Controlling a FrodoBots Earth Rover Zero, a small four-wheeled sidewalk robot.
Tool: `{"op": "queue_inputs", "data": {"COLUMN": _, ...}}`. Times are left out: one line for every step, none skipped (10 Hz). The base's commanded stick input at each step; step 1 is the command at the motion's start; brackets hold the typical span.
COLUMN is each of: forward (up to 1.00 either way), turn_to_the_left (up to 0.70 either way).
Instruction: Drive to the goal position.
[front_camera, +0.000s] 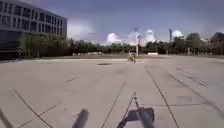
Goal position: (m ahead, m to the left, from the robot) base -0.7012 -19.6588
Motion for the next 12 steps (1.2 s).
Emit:
{"op": "queue_inputs", "data": {"forward": 0.0, "turn_to_the_left": -0.96}}
{"op": "queue_inputs", "data": {"forward": 0.0, "turn_to_the_left": -0.95}}
{"op": "queue_inputs", "data": {"forward": 0.0, "turn_to_the_left": -0.95}}
{"op": "queue_inputs", "data": {"forward": 0.0, "turn_to_the_left": -0.96}}
{"op": "queue_inputs", "data": {"forward": 0.0, "turn_to_the_left": -0.95}}
{"op": "queue_inputs", "data": {"forward": 0.0, "turn_to_the_left": -0.96}}
{"op": "queue_inputs", "data": {"forward": 0.0, "turn_to_the_left": -0.95}}
{"op": "queue_inputs", "data": {"forward": 0.0, "turn_to_the_left": -0.96}}
{"op": "queue_inputs", "data": {"forward": 0.0, "turn_to_the_left": -0.96}}
{"op": "queue_inputs", "data": {"forward": 0.0, "turn_to_the_left": -0.96}}
{"op": "queue_inputs", "data": {"forward": 0.0, "turn_to_the_left": -0.95}}
{"op": "queue_inputs", "data": {"forward": 0.0, "turn_to_the_left": -0.96}}
